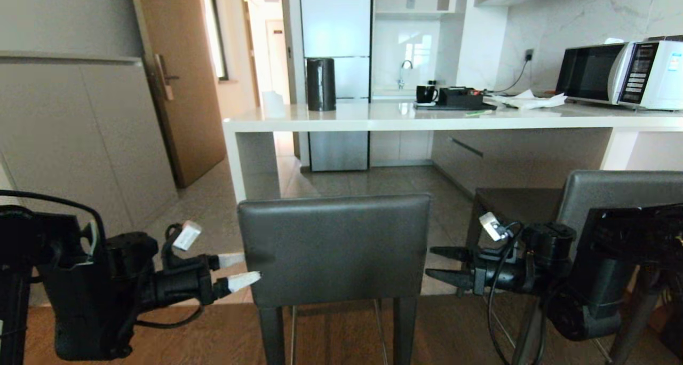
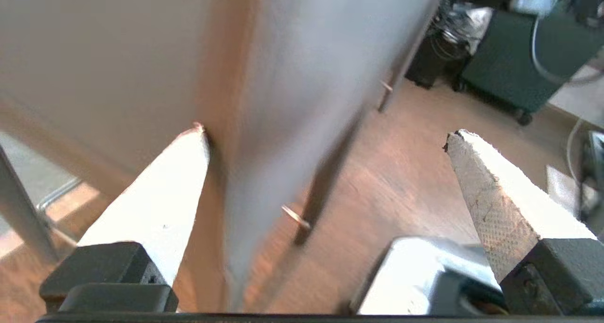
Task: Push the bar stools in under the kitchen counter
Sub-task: Pull the gray chair out from under the dining table, then push the gray chair back under the dining table
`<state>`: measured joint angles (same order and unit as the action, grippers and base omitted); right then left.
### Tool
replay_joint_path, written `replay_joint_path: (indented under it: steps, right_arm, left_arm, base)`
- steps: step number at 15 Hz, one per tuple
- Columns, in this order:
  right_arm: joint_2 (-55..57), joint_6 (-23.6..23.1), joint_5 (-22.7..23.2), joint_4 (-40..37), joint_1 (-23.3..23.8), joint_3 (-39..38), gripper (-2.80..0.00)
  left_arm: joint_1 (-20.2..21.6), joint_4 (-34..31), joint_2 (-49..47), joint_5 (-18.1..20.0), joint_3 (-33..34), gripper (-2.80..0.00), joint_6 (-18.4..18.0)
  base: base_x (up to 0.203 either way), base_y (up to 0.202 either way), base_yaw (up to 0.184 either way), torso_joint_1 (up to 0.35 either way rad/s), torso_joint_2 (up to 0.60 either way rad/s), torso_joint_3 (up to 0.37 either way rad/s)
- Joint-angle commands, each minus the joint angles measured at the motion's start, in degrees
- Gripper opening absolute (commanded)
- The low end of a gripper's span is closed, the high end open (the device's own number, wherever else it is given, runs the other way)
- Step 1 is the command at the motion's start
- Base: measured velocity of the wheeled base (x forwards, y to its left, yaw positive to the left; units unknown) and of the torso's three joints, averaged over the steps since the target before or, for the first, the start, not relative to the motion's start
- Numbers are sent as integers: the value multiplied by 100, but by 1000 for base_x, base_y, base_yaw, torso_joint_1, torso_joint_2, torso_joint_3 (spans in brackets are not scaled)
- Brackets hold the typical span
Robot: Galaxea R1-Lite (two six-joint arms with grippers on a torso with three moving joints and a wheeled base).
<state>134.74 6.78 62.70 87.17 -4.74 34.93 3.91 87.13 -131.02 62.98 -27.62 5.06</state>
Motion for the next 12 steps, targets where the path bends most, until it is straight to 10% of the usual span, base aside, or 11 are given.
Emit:
replay_joint_path:
  steps: [1,9,12]
  right_arm:
    - [-621,-24,52,49,126,-531,0]
    - [-3941,32,109,49,594,-3026,0]
    - [-5749,860,-155,49,787,-3288,0]
  left_arm:
    - [230,54,538,63,543,0,-81]
    - [941,54,3799,1294,2571,0,-70]
    - [981,54,5472,1293,2575,0,936]
  base:
    - [0,0,0,0,0,0]
    - [0,0,0,0,0,0]
    - [0,0,0,0,0,0]
